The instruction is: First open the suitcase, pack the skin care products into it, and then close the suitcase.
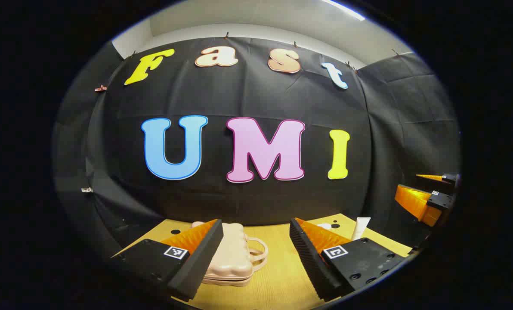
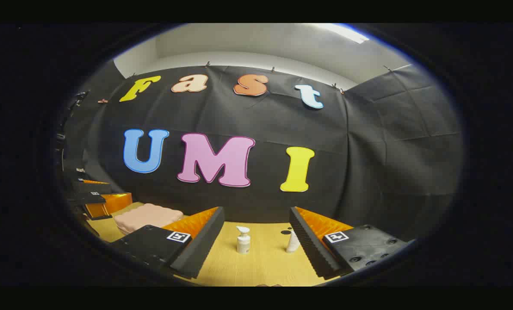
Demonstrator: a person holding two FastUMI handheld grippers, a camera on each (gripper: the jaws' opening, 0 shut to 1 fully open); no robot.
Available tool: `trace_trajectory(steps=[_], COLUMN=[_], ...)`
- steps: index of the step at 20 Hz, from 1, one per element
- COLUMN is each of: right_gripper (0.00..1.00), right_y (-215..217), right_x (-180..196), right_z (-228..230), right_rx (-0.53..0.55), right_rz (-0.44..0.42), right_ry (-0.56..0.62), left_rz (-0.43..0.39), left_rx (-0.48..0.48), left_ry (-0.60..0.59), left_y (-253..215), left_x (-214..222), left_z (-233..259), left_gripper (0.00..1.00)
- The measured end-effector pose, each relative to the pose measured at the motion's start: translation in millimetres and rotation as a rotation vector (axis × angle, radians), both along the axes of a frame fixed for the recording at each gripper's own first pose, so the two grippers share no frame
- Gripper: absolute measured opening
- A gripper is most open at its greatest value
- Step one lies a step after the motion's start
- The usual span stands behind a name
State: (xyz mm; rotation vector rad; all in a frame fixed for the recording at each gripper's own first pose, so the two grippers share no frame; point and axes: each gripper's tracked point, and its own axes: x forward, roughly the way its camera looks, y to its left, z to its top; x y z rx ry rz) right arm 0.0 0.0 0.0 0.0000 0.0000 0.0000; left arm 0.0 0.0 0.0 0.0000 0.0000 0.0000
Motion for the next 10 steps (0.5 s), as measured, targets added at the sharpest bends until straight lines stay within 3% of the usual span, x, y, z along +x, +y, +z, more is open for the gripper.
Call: trace_trajectory(steps=[10], right_gripper=[0.96], right_y=[1.3], right_x=[8.4], right_z=[-7.4], right_rx=[0.008], right_rz=[0.015], right_ry=[0.009], left_rz=[0.002], left_rx=[0.018], left_ry=[0.014], left_y=[-3.9], left_x=[5.3], left_z=[-3.0], left_gripper=[0.99])
